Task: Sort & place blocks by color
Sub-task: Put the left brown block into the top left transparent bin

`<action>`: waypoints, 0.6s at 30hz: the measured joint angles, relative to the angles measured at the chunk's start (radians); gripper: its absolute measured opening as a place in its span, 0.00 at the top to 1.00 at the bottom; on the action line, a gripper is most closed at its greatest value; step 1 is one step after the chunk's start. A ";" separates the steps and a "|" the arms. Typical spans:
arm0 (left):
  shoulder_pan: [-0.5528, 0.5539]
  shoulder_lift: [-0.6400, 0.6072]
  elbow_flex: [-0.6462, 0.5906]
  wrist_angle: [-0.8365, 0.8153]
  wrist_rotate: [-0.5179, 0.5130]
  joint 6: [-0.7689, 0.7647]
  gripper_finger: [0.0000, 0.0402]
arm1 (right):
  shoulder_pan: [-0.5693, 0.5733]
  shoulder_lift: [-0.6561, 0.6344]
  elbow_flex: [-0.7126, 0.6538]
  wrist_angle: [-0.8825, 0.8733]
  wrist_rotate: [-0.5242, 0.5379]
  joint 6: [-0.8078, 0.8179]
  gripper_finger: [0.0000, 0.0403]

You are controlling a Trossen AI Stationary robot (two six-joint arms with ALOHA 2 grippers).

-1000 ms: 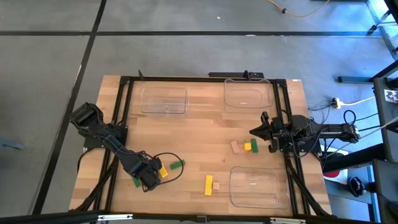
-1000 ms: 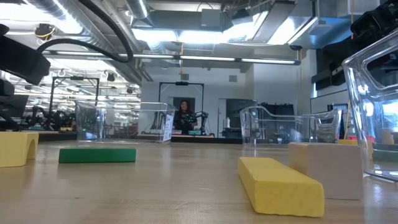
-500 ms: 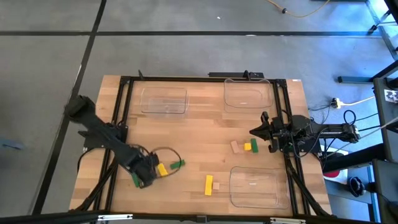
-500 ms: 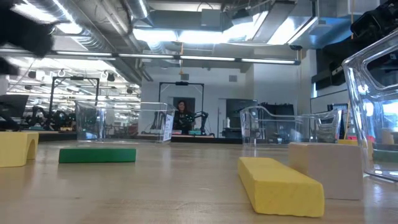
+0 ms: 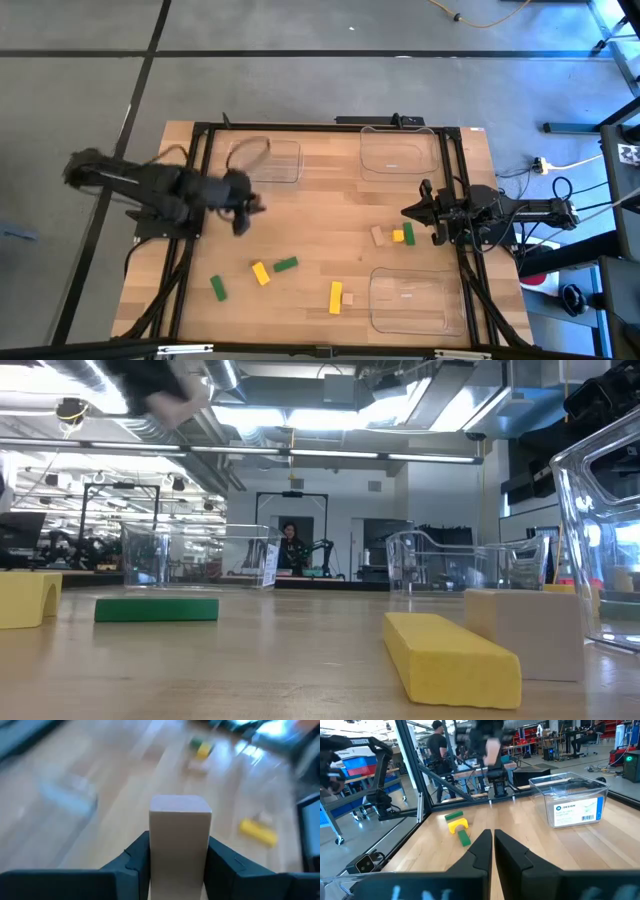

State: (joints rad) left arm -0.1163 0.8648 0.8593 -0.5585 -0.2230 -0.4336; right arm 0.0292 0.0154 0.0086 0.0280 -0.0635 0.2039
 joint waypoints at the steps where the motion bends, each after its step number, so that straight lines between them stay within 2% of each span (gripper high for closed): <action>1: 0.059 -0.004 0.000 0.053 0.063 0.054 0.70 | 0.000 0.000 0.000 0.000 0.000 0.000 0.94; 4: 0.216 -0.001 0.000 0.198 0.228 0.164 0.70 | 0.000 0.000 0.000 0.000 0.000 0.000 0.94; 9: 0.369 -0.001 -0.003 0.371 0.383 0.202 0.70 | 0.000 0.000 0.000 0.000 0.000 0.000 0.94; 14: 0.376 -0.018 -0.118 0.634 0.386 0.135 0.70 | 0.000 0.000 0.000 0.000 0.000 0.000 0.94; 18: 0.316 -0.019 -0.243 0.879 0.290 0.038 0.70 | 0.000 0.000 0.000 0.000 0.000 0.000 0.94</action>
State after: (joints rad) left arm 0.1993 0.8455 0.6166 0.3201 0.0670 -0.3959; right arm 0.0292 0.0154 0.0086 0.0280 -0.0635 0.2039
